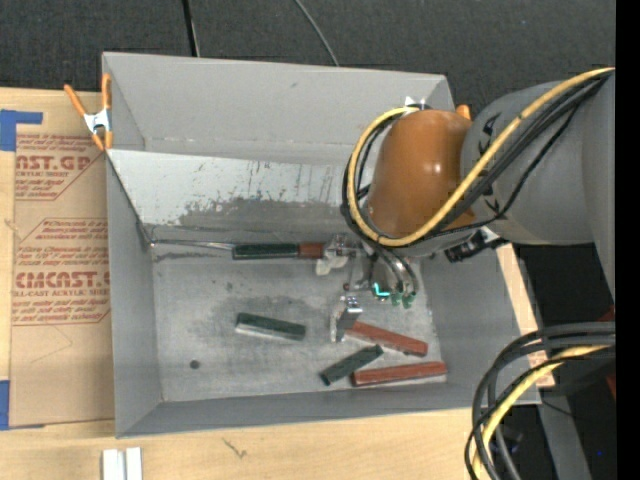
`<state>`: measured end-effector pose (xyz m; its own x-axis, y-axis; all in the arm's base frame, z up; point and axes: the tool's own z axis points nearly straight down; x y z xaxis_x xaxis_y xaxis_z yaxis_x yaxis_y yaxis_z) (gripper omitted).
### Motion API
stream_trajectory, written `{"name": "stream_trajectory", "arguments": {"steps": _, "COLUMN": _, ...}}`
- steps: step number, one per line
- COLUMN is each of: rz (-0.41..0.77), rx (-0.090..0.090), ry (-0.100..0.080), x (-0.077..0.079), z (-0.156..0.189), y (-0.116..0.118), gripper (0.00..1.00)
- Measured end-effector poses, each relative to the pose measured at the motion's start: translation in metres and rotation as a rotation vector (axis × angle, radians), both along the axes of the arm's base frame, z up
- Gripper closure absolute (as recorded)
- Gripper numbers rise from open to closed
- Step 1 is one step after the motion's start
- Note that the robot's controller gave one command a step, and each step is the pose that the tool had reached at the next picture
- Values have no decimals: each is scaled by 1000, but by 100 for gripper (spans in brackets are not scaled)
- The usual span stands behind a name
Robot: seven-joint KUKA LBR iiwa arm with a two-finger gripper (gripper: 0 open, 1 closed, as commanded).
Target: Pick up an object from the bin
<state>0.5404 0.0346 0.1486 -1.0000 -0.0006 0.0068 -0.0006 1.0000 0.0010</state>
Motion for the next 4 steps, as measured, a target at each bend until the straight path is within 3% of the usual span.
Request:
{"name": "stream_trajectory", "arguments": {"steps": 1, "rz": 0, "rx": 0, "ry": -7, "x": 2, "z": 4, "y": 0, "gripper": 0}}
{"name": "stream_trajectory", "arguments": {"steps": 2, "rz": -106, "rx": 3, "ry": -18, "x": -7, "z": -68, "y": 59, "gripper": 100}}
{"name": "stream_trajectory", "arguments": {"steps": 3, "rz": -105, "rx": 1, "ry": -5, "x": -11, "z": -69, "y": 59, "gripper": 0}}
{"name": "stream_trajectory", "arguments": {"steps": 4, "rz": -107, "rx": 2, "ry": -19, "x": -7, "z": -68, "y": 58, "gripper": 100}}
